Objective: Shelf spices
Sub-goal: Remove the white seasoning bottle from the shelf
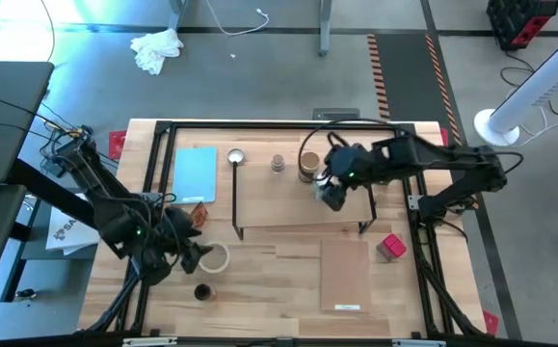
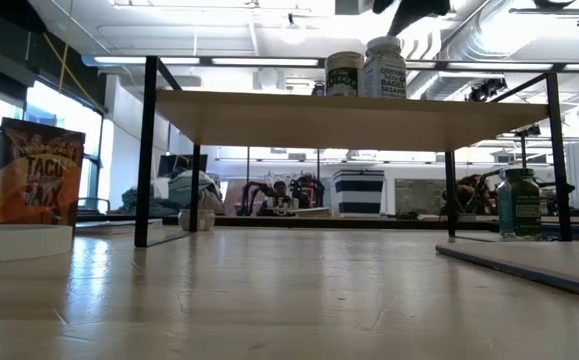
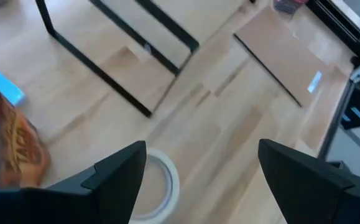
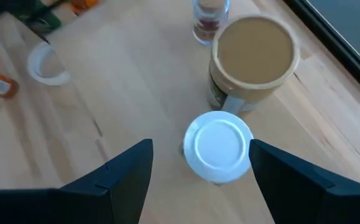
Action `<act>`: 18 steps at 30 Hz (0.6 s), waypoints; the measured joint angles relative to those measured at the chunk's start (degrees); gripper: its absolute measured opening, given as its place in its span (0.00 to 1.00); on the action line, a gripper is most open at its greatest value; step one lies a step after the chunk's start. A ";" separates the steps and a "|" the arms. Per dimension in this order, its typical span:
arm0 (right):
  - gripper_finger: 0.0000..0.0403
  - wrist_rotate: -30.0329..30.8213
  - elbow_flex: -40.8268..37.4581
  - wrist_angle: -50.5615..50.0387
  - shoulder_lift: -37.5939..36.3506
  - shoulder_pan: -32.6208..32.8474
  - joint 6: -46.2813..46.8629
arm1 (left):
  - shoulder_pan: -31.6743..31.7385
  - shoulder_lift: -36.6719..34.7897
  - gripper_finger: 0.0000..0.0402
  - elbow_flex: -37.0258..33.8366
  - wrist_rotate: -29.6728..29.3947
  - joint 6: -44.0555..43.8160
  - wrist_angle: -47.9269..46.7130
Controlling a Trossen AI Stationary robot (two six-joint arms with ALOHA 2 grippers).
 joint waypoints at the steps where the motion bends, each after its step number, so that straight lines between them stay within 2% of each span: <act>1: 0.66 0.89 0.00 -0.33 0.97 -0.03 0.37 | 0.63 0.00 0.77 0.00 -0.06 0.40 0.00; 6: 0.66 4.05 0.00 -3.14 4.61 -0.06 3.75 | 2.52 0.03 0.77 0.00 0.98 1.36 0.11; 18: 0.66 4.35 0.00 -4.67 11.57 -0.36 6.50 | 4.62 0.07 0.77 0.00 3.54 1.37 0.52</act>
